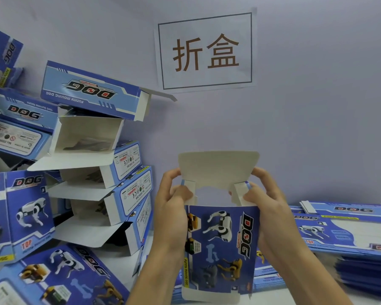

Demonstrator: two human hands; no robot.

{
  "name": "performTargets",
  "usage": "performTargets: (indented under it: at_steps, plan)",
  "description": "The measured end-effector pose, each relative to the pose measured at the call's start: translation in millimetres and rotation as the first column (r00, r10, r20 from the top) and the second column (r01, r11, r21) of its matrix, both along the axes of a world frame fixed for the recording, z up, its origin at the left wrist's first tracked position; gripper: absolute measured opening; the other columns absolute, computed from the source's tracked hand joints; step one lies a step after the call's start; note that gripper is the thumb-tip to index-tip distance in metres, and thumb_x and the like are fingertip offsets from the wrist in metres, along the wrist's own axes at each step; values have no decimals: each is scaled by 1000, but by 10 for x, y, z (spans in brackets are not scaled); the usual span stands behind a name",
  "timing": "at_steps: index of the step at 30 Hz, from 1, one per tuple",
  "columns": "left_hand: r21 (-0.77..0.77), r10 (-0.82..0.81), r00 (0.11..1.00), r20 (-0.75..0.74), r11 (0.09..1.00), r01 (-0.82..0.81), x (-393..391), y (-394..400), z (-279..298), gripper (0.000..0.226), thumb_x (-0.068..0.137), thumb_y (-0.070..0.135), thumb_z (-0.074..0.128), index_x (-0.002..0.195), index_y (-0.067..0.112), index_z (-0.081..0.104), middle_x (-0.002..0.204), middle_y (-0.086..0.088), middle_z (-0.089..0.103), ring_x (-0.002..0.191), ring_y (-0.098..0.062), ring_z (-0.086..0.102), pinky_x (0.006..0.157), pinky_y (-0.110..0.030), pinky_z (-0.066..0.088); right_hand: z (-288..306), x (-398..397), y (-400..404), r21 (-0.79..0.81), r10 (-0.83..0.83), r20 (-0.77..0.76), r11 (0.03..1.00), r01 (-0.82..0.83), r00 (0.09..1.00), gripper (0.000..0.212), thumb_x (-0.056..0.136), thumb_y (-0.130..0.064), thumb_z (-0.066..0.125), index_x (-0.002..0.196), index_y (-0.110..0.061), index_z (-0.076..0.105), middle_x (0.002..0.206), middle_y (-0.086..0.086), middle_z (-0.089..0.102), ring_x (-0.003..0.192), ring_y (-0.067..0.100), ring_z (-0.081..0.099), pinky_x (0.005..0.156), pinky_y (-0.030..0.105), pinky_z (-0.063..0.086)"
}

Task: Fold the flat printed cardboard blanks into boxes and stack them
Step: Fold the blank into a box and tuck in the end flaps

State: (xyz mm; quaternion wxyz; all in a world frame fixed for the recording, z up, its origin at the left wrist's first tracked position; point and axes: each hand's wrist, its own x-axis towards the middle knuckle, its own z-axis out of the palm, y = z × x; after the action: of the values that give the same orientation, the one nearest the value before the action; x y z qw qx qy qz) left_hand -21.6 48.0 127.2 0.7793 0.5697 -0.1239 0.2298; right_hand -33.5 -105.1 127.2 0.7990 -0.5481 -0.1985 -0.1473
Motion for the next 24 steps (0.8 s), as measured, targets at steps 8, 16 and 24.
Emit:
performTargets:
  at_steps: [8,16,24]
  plan:
    - [-87,-57,995,77,994,64,17,48,-67,35,80,41,45,90,19,70,102,-15,74,100,-38,69,80,-53,54,-94,35,-48,135,67,-36,989,-62,997,33,96,-16,37,86,-13,68,103,17,74,81,34,71,62,41,56]
    - [-78,-26,998,52,997,30,1,16,-36,31,80,46,47,84,23,68,98,-13,73,95,-41,69,79,-58,53,-98,31,-49,150,200,35,968,-203,979,20,85,-24,51,86,-13,68,92,19,70,72,30,68,56,35,56]
    - [-192,11,994,-112,981,-33,73,80,-67,13,102,31,45,99,32,58,95,-10,65,81,-29,66,69,-43,51,-26,-59,-35,-286,209,188,946,-150,960,82,76,-8,67,136,-58,40,119,-6,68,98,20,71,75,26,57]
